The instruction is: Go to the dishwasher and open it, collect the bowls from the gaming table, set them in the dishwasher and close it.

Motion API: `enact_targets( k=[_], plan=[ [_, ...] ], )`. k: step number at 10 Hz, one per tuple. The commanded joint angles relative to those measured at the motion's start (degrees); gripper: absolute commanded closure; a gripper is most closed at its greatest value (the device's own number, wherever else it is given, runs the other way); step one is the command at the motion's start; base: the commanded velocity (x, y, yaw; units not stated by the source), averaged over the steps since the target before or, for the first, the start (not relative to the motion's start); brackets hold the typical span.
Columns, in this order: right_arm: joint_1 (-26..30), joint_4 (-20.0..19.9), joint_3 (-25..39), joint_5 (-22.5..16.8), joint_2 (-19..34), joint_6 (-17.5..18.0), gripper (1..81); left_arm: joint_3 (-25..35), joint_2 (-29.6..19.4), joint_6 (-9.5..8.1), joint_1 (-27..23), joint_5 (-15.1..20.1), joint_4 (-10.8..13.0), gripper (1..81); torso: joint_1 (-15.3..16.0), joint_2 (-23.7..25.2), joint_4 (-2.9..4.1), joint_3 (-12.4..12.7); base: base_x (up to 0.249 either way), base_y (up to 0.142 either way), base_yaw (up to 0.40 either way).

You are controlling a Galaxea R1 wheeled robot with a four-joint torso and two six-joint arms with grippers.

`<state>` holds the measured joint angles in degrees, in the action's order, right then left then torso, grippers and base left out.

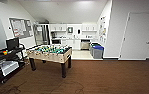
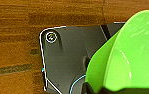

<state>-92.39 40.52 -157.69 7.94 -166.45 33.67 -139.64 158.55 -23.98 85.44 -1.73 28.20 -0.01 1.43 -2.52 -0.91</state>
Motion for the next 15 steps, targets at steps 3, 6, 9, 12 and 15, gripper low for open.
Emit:
enact_targets(
  k=[3,6,9,12,15],
  plan=[
    [2.5,0.9,-0.6,-2.0,0.6,-0.1,81.1,0.3,-1.1,0.25,-3.0,1.7,-0.3,81.1,0.0,0.1,0.00,0.0,0.080,0.000,0.000],
    [2.5,1.0,-0.6,-2.0,0.5,-0.1,81.1,0.3,-1.1,0.34,-3.0,1.7,-0.3,81.1,0.0,0.1,0.00,0.0,0.110,0.000,0.000],
    [2.4,1.1,-0.6,-2.0,0.4,-0.2,81.1,0.3,-1.0,0.34,-3.0,1.7,-0.2,81.1,0.0,0.0,0.00,0.0,0.118,0.000,0.000],
    [2.4,1.1,-0.6,-2.0,0.4,-0.2,81.1,0.3,-1.0,0.34,-2.9,1.7,-0.2,81.1,0.0,0.0,0.00,0.0,0.118,0.000,0.000],
    [2.5,1.1,-0.6,-2.0,0.4,-0.2,81.1,0.3,-1.0,0.34,-2.9,1.7,-0.1,81.1,0.0,0.0,0.00,0.0,0.118,0.000,0.000]
  ],
)
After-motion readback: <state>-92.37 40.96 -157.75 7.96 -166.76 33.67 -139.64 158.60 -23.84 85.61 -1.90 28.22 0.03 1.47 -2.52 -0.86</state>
